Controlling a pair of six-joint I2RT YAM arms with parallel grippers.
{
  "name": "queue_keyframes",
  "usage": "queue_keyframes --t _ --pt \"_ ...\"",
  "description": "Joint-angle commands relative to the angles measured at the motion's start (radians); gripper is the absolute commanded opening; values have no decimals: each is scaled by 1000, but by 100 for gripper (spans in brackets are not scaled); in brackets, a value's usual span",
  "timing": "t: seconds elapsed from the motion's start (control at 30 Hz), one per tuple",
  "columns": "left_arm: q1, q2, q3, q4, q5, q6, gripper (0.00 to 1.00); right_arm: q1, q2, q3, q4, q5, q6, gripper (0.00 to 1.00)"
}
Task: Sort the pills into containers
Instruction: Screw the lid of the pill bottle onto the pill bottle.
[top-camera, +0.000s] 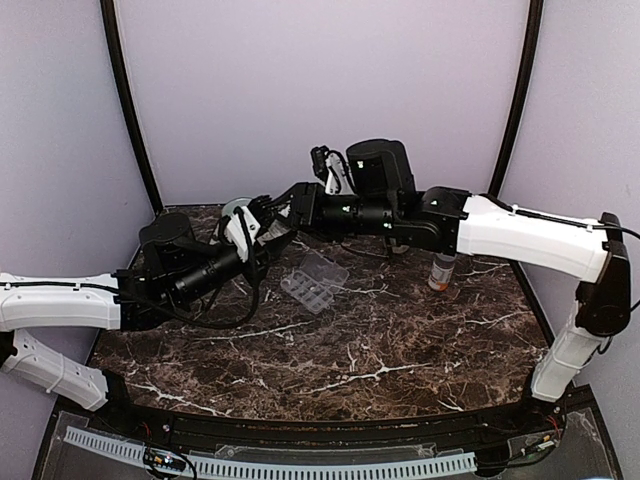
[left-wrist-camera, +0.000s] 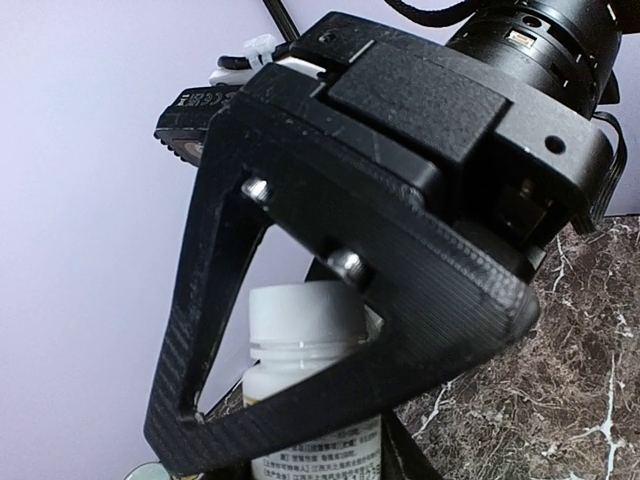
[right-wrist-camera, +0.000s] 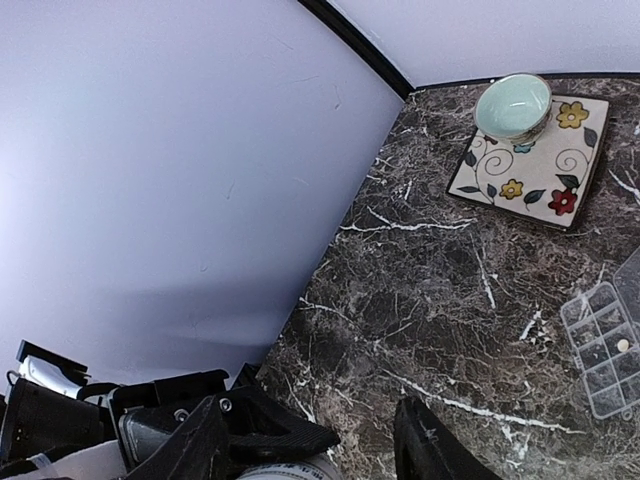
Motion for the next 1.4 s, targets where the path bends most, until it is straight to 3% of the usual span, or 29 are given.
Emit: queue_keyframes --t 0.0,0.5,1.1,1.37 --pt "-9 -84 43 254 8 14 0 24 -1 -62 -213 83 -67 57" --pt "59 -75 76 101 30 -67 0 49 -127 -126 -191 151 -104 57" --pt "102 -36 96 53 56 -117 0 68 -194 -153 -189 210 -154 58" --pt "178 -56 127 -58 260 -206 0 67 -273 -185 -180 270 -317 58"
